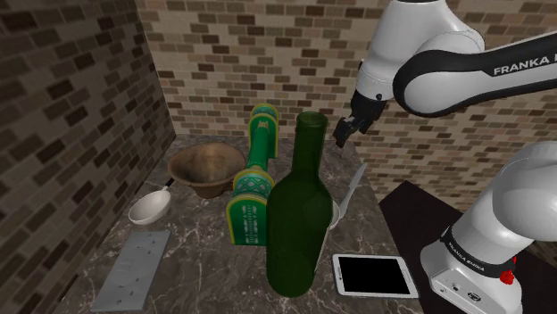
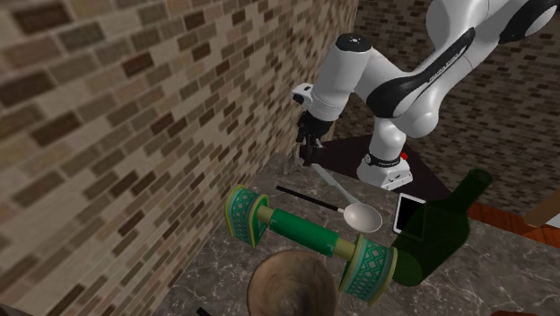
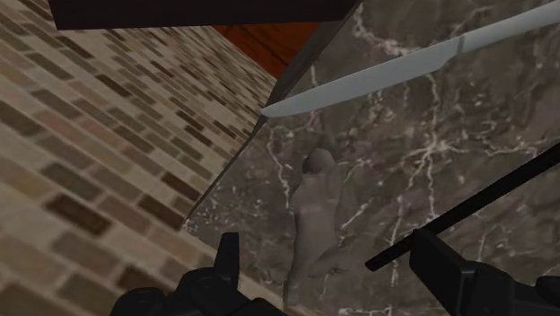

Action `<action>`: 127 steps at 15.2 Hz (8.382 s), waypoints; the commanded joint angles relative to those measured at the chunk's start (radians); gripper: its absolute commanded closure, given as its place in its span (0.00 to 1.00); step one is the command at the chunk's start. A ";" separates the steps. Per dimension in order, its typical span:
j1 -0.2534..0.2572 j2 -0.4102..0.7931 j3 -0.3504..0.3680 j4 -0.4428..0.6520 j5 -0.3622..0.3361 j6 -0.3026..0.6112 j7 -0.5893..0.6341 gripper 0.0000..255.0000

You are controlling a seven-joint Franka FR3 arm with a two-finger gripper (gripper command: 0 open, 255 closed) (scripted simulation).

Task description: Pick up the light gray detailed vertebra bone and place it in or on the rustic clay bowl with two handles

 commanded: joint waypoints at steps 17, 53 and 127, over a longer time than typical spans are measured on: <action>-0.024 0.086 0.023 -0.062 -0.017 0.152 0.020 1.00; -0.098 0.057 0.213 -0.051 -0.054 0.028 0.307 0.00; -0.093 0.969 0.742 1.237 -0.497 -0.733 0.907 1.00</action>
